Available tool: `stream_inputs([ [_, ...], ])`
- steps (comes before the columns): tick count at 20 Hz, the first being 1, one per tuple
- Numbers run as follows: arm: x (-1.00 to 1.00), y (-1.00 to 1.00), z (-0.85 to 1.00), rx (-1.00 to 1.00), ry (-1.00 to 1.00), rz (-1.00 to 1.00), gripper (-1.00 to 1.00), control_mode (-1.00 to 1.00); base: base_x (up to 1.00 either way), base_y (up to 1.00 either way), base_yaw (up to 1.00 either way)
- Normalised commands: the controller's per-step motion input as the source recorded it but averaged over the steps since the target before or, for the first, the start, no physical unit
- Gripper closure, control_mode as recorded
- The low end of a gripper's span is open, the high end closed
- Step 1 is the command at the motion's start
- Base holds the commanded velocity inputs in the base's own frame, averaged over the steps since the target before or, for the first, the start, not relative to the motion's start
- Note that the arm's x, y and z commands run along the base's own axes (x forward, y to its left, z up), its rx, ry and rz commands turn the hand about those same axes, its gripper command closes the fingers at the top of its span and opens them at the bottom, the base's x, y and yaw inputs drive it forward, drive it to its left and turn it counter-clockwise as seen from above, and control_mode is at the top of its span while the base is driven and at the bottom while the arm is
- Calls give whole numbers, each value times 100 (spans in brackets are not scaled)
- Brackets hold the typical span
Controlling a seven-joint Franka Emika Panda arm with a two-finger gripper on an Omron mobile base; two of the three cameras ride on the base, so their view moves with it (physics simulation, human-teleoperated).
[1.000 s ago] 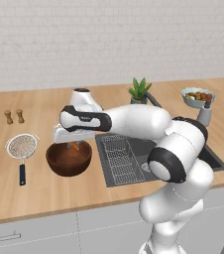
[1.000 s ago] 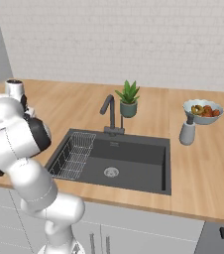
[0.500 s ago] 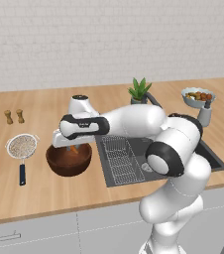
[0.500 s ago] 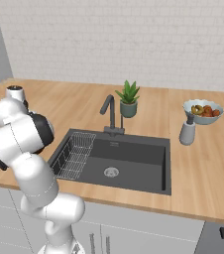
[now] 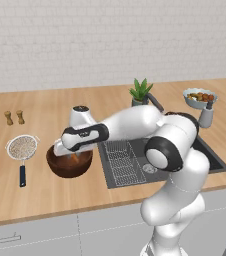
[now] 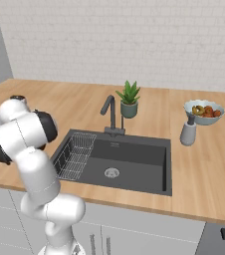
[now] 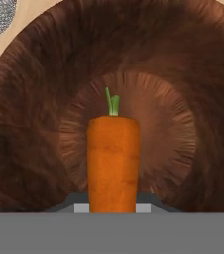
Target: Pick the carrot from the sink and place it in the bowl. Then pick the bowl and place it in the microwave. Then close the microwave door and press the start button.
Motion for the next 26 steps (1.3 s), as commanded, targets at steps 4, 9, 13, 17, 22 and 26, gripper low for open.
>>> stream_inputs([
  [4, 5, 5, -36, 0, -5, 0, 100, -100, 0, 0, 0],
  [9, 5, 10, -33, 0, -5, 0, 100, -100, 0, 0, 0],
  [13, 9, 5, -23, 0, -2, 0, 100, -100, 0, 0, 0],
  [17, 9, 13, -11, 0, 0, 0, -100, -100, 0, 0, 0],
  [22, 4, 10, 0, 0, -1, 0, -100, -100, 0, 0, 0],
  [26, 0, 0, 0, 0, 0, 0, -100, -100, 0, 0, 0],
])
